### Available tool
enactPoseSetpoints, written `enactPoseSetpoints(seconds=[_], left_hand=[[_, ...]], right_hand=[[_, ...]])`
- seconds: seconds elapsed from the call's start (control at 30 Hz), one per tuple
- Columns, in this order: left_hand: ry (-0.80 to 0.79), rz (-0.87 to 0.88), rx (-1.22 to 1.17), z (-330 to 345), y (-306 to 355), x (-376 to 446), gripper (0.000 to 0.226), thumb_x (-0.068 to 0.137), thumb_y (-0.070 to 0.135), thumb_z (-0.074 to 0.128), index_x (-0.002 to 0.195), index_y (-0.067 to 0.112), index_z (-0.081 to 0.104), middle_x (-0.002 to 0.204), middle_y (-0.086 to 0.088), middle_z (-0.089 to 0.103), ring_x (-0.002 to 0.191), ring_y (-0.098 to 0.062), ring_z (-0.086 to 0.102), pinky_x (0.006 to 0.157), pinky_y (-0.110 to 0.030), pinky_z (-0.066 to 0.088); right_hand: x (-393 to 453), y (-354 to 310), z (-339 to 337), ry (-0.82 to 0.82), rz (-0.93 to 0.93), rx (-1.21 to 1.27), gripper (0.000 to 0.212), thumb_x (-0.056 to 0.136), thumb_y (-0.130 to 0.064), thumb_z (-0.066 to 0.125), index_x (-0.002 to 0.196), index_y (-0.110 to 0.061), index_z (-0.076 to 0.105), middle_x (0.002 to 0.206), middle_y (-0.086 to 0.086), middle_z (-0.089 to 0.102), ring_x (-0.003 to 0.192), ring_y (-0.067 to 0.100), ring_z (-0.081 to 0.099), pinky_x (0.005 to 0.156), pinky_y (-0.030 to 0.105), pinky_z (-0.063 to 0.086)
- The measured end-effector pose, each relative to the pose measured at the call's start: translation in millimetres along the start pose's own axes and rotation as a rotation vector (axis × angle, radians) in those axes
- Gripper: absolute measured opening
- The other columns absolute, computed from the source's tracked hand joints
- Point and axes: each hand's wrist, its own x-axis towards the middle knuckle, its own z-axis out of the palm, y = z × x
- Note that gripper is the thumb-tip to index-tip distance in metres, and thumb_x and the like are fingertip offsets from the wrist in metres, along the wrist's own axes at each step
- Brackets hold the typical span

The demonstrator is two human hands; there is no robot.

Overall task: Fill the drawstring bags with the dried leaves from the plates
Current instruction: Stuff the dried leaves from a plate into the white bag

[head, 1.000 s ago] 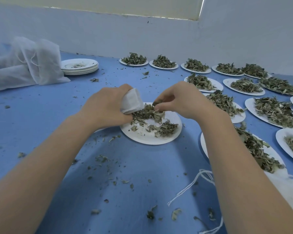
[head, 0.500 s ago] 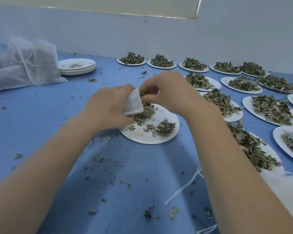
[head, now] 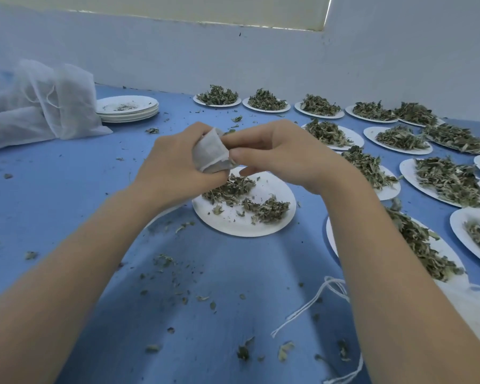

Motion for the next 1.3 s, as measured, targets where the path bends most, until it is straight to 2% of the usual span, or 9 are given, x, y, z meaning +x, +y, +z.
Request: enactPoseSetpoints(seconds=[0.2, 0.33, 0.5, 0.7, 0.83, 0.93, 1.03, 1.13, 1.3], left_hand=[[-0.024, 0.098, 0.085, 0.7, 4.8, -0.1, 0.038, 0.067, 0.043, 0.069, 0.098, 0.024, 0.059, 0.078, 0.010, 0.061, 0.074, -0.010, 0.055, 0.063, -0.020, 0.041], [-0.059, 0.156, 0.125, -0.6, 6.4, 0.7, 0.038, 0.067, 0.038, 0.067, 0.101, 0.022, 0.061, 0.080, 0.009, 0.060, 0.074, -0.011, 0.051, 0.065, -0.025, 0.038], [-0.105, 0.187, 0.100, 0.1, 7.9, 0.9, 0.045, 0.064, 0.035, 0.069, 0.108, 0.023, 0.060, 0.080, 0.014, 0.057, 0.075, -0.008, 0.050, 0.063, -0.020, 0.037], [-0.040, 0.121, 0.158, 9.0, 7.3, -0.2, 0.023, 0.067, 0.028, 0.064, 0.083, 0.021, 0.049, 0.066, 0.012, 0.048, 0.061, -0.008, 0.044, 0.054, -0.014, 0.032], [-0.027, 0.173, 0.153, 3.5, 7.4, 2.3, 0.032, 0.062, 0.030, 0.067, 0.092, 0.024, 0.057, 0.074, 0.013, 0.055, 0.067, -0.009, 0.044, 0.057, -0.016, 0.028], [-0.069, 0.172, 0.073, -1.0, 9.4, 0.6, 0.050, 0.059, 0.038, 0.073, 0.106, 0.028, 0.057, 0.076, 0.018, 0.058, 0.069, -0.005, 0.051, 0.064, -0.017, 0.040], [-0.176, 0.176, 0.073, -4.1, 9.8, 0.0, 0.066, 0.052, 0.048, 0.072, 0.112, 0.032, 0.050, 0.076, 0.026, 0.053, 0.073, -0.001, 0.054, 0.063, -0.020, 0.042], [-0.209, 0.182, 0.170, -6.7, 7.3, 1.9, 0.060, 0.059, 0.036, 0.076, 0.112, 0.031, 0.049, 0.076, 0.023, 0.051, 0.075, -0.013, 0.053, 0.064, -0.028, 0.043], [-0.205, 0.165, 0.163, -2.8, 7.5, 2.1, 0.040, 0.063, 0.029, 0.073, 0.082, 0.037, 0.039, 0.070, 0.018, 0.047, 0.066, -0.011, 0.048, 0.055, -0.027, 0.038]], right_hand=[[6.5, -2.7, 9.8, 0.179, -0.008, -0.133, 0.026, 0.084, -0.007, 0.062, 0.103, -0.020, 0.074, 0.091, -0.004, 0.073, 0.075, 0.006, 0.066, 0.057, 0.011, 0.046], [6.2, -4.3, 10.0, 0.164, 0.037, -0.221, 0.022, 0.086, -0.010, 0.058, 0.093, -0.022, 0.075, 0.069, -0.012, 0.065, 0.049, -0.001, 0.050, 0.047, 0.010, 0.038], [1.1, -4.1, 6.2, 0.134, 0.033, -0.172, 0.020, 0.084, -0.008, 0.060, 0.081, -0.023, 0.073, 0.062, -0.012, 0.065, 0.053, -0.001, 0.055, 0.044, 0.013, 0.039], [14.5, -4.5, 28.0, 0.250, 0.017, -0.280, 0.023, 0.075, -0.010, 0.066, 0.062, -0.028, 0.068, 0.046, -0.010, 0.051, 0.041, 0.002, 0.042, 0.042, 0.011, 0.031], [15.1, -5.8, 36.2, 0.107, 0.023, -0.196, 0.039, 0.085, -0.006, 0.054, 0.055, -0.031, 0.056, 0.041, -0.018, 0.049, 0.037, 0.000, 0.041, 0.039, 0.009, 0.029], [8.4, -2.8, 24.7, -0.014, 0.051, -0.161, 0.026, 0.089, -0.011, 0.052, 0.069, -0.021, 0.066, 0.055, -0.005, 0.049, 0.043, 0.006, 0.033, 0.043, 0.015, 0.029], [-0.7, -3.1, 6.8, -0.136, 0.092, -0.121, 0.016, 0.088, -0.013, 0.057, 0.087, -0.023, 0.069, 0.070, -0.004, 0.060, 0.056, 0.006, 0.046, 0.046, 0.014, 0.037], [-7.3, -5.8, -4.6, -0.256, 0.100, -0.046, 0.019, 0.088, -0.014, 0.063, 0.096, -0.030, 0.069, 0.082, -0.012, 0.070, 0.070, 0.002, 0.059, 0.054, 0.015, 0.046], [7.1, -7.1, 12.4, 0.080, 0.035, -0.364, 0.014, 0.078, -0.004, 0.061, 0.082, -0.009, 0.073, 0.061, 0.000, 0.057, 0.040, 0.004, 0.038, 0.040, 0.010, 0.031]])
